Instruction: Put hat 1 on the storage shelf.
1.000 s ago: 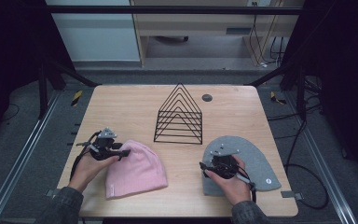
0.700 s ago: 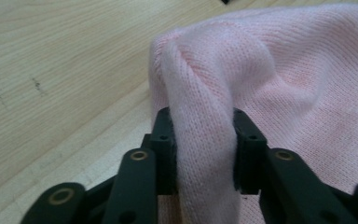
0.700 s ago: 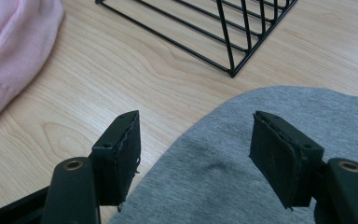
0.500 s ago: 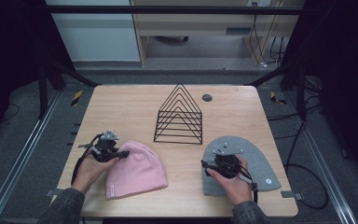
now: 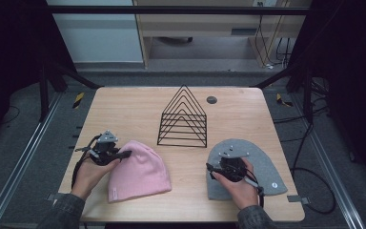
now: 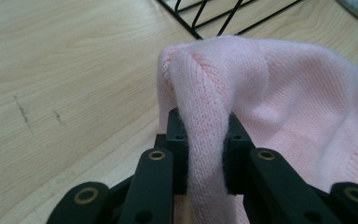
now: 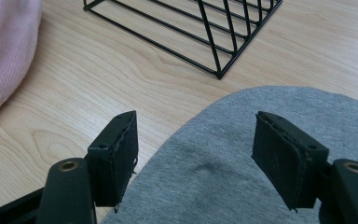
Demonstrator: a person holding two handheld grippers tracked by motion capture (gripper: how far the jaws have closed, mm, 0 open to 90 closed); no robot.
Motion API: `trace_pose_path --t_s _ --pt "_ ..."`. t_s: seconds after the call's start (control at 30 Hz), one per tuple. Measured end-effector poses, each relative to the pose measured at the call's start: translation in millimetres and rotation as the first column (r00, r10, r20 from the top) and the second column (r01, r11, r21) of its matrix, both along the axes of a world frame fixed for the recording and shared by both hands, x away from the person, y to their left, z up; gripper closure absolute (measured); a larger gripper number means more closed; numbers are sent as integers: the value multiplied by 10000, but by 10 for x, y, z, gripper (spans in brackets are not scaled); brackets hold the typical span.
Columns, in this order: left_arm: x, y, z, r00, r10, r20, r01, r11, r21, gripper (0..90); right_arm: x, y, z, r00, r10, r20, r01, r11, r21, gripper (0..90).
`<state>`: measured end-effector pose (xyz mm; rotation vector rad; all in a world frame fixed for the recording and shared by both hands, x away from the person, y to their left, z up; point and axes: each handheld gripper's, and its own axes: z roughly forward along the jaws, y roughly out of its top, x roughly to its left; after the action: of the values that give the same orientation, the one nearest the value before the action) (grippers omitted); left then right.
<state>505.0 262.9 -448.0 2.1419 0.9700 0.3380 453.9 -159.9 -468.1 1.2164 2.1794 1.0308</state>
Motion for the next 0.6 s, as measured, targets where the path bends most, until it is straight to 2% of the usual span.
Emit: trace_pose_path --t_s 0.17,0.43,0.57,0.6 --pt "-75 -30 109 9989 -165 445 161 9998 99 774 8 20 -8 10000 51 -4 -51 10000 -36 315" --pt "-159 -90 242 9961 -386 794 381 9992 73 779 6 20 -14 10000 -83 -37 83 9999 -86 315" --pt "-168 -137 327 9929 -599 1025 589 9982 124 781 -2 45 -3 10000 7 80 -6 10000 -64 316" --pt "-187 -171 401 9901 -764 1175 746 9970 196 781 -10 51 8 9999 28 139 -29 10000 21 315"
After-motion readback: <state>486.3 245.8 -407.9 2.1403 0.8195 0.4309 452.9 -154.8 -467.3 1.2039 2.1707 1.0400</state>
